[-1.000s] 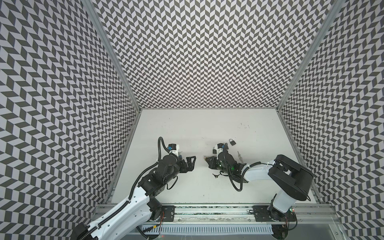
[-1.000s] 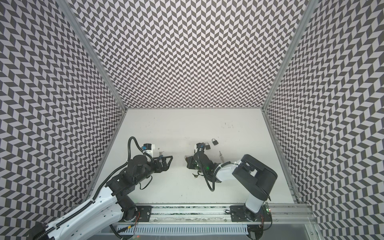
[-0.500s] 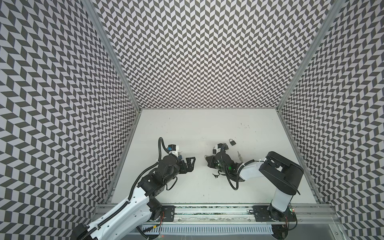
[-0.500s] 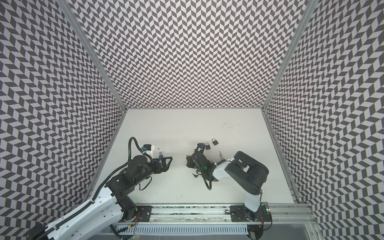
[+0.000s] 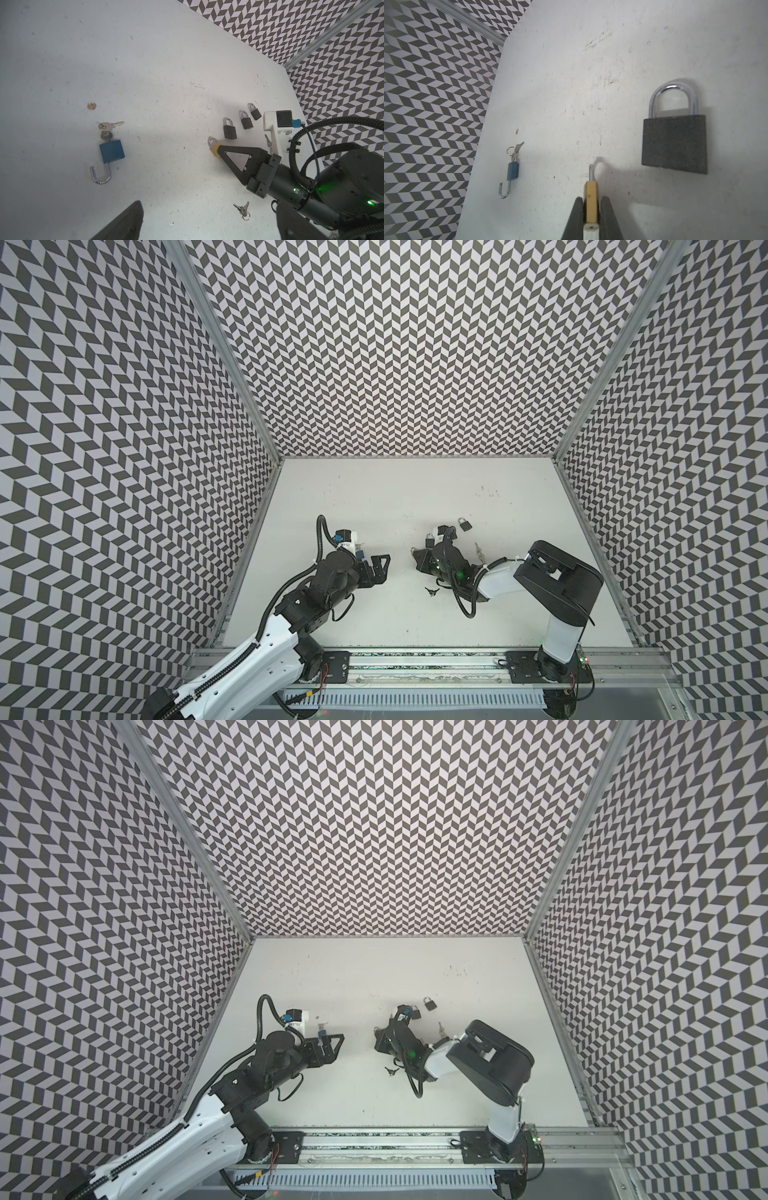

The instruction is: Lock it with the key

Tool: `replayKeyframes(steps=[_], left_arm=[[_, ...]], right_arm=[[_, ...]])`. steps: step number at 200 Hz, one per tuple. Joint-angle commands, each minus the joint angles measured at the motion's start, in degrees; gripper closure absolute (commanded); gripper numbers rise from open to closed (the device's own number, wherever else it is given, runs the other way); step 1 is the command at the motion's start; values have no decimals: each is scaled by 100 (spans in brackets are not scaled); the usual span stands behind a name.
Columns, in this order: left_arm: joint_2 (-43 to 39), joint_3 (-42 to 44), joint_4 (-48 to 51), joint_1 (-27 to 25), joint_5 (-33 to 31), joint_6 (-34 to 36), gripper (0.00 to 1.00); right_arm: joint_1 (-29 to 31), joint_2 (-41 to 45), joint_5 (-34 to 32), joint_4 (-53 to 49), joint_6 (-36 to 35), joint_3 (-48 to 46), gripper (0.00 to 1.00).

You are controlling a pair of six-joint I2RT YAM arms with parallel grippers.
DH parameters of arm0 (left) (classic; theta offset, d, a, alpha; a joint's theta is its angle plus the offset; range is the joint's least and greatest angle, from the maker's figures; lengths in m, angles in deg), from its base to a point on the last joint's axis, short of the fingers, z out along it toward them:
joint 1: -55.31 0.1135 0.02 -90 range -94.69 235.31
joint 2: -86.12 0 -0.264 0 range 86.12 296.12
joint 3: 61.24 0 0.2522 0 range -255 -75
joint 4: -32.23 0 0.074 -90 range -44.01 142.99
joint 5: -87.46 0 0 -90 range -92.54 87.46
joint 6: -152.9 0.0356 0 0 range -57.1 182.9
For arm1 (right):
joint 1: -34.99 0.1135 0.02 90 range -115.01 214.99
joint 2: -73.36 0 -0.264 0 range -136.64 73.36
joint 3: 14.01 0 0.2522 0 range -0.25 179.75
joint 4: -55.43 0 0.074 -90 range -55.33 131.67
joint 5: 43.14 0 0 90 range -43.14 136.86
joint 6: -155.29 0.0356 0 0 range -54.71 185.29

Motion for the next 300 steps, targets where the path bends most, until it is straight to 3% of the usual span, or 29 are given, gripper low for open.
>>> replayKeyframes(steps=[1,125,146,179,203,242,276,300], left_arm=[[-25,-161,117,27,-140,-97,0],[-55,-124,178,157,-96,-224,0],[-205,-143,137,483,78,-200,0],[-293,-311,184,1406,537,-113,0],[-420,-519,236,2228,885,39,0],[-265,-712,383,3669,2002,377,0],[-5,-711,487,3806,1997,518,2],[-86,-690,499,3819,1941,478,2]], right_arm=[[-41,-56,-28,259,115,-34,85],[-102,403,-100,-52,-171,-125,72],[29,829,-488,-389,-589,-73,70],[399,984,-792,-936,-1369,318,65],[695,579,-599,-1305,-1851,922,64],[928,-345,119,-2092,-2441,2220,65],[932,-1031,492,-2924,-2800,3216,64],[946,-1513,612,-3458,-2955,3971,56]])
